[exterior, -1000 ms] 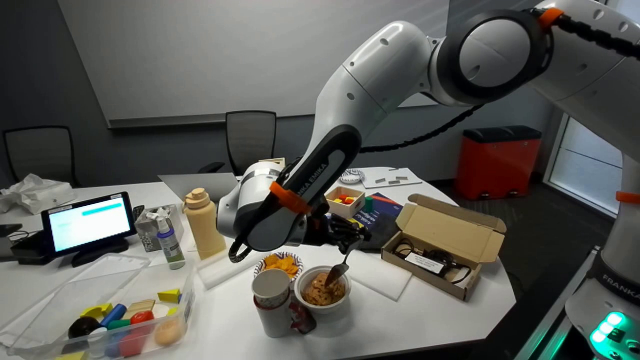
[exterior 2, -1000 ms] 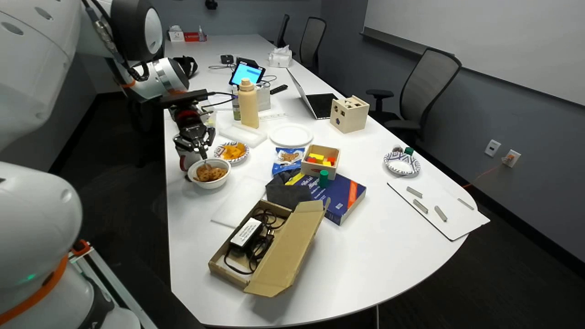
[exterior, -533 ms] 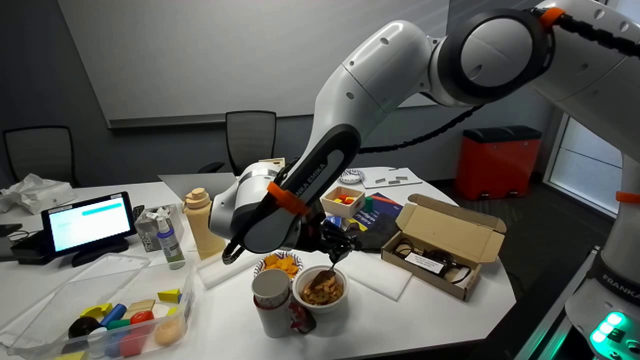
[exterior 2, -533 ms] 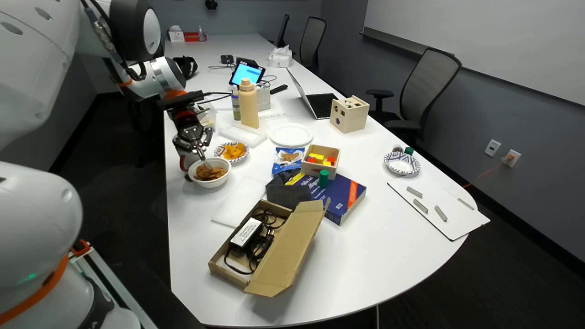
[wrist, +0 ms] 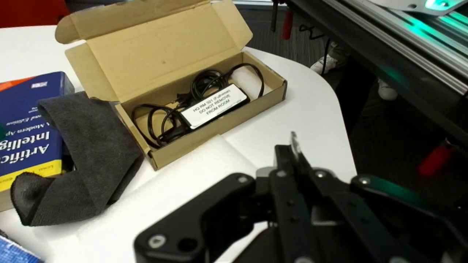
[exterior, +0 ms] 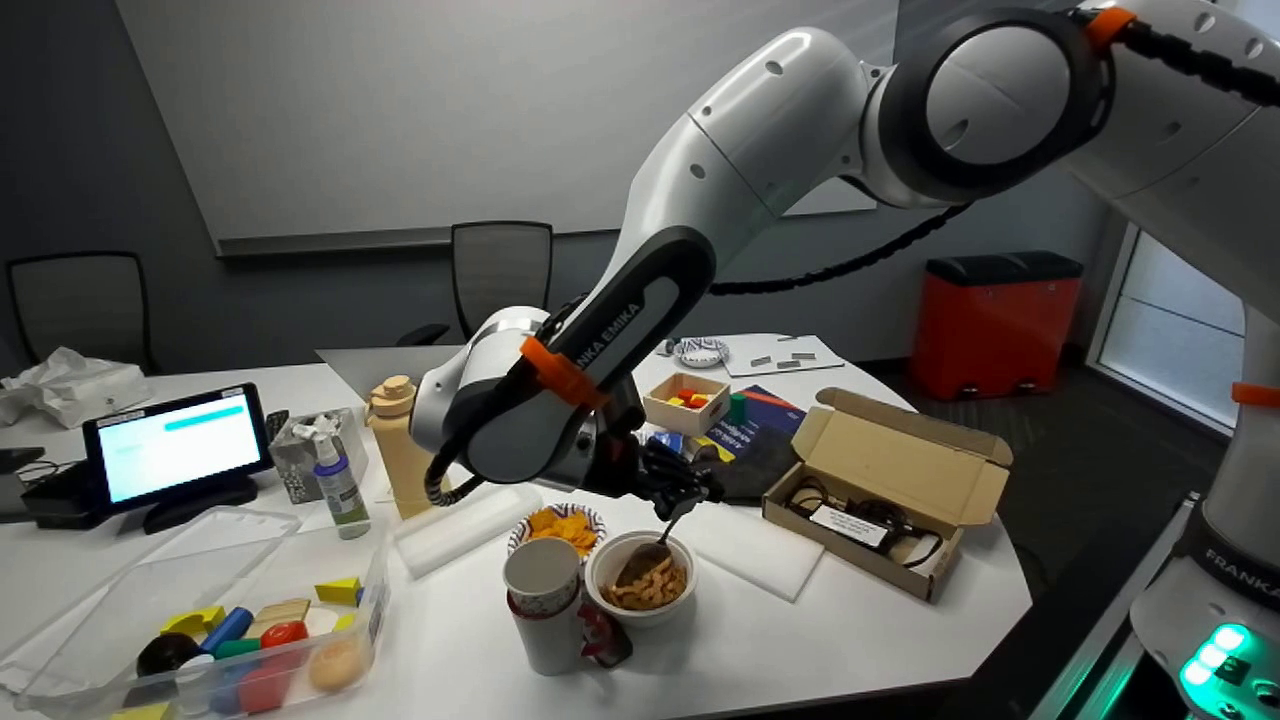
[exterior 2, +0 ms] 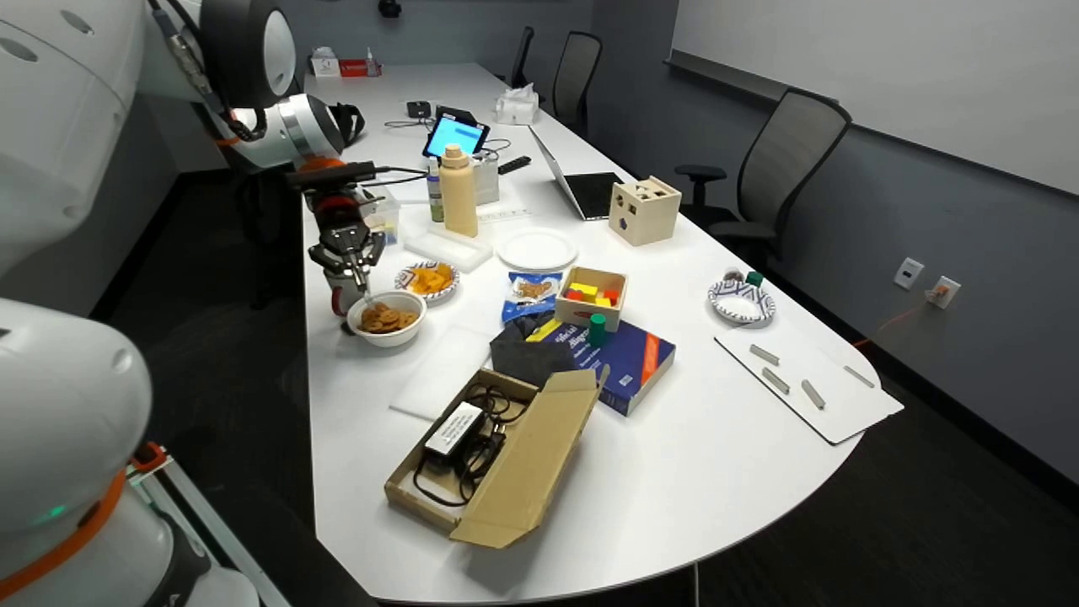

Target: Use the cake spatula to stir the contents in the white bowl.

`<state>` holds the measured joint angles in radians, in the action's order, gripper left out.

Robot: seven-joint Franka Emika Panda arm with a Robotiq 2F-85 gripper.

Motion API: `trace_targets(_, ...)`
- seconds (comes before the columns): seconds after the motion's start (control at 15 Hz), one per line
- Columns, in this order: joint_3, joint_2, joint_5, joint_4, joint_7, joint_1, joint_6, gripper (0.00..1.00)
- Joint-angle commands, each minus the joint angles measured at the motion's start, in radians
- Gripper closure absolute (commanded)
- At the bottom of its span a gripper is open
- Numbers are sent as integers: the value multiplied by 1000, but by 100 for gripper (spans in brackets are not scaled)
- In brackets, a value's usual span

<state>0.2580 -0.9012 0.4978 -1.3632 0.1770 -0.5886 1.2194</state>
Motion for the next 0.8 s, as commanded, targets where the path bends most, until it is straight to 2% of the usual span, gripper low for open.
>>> trace_targets(0.0,-5,8,-25,10,43,16,-101,99)
trace_targets(0.47,9,-28,-69,-6,47,41,-146,99)
trace_targets(0.73,-11,-24,-15,-6,34,30,-175,99)
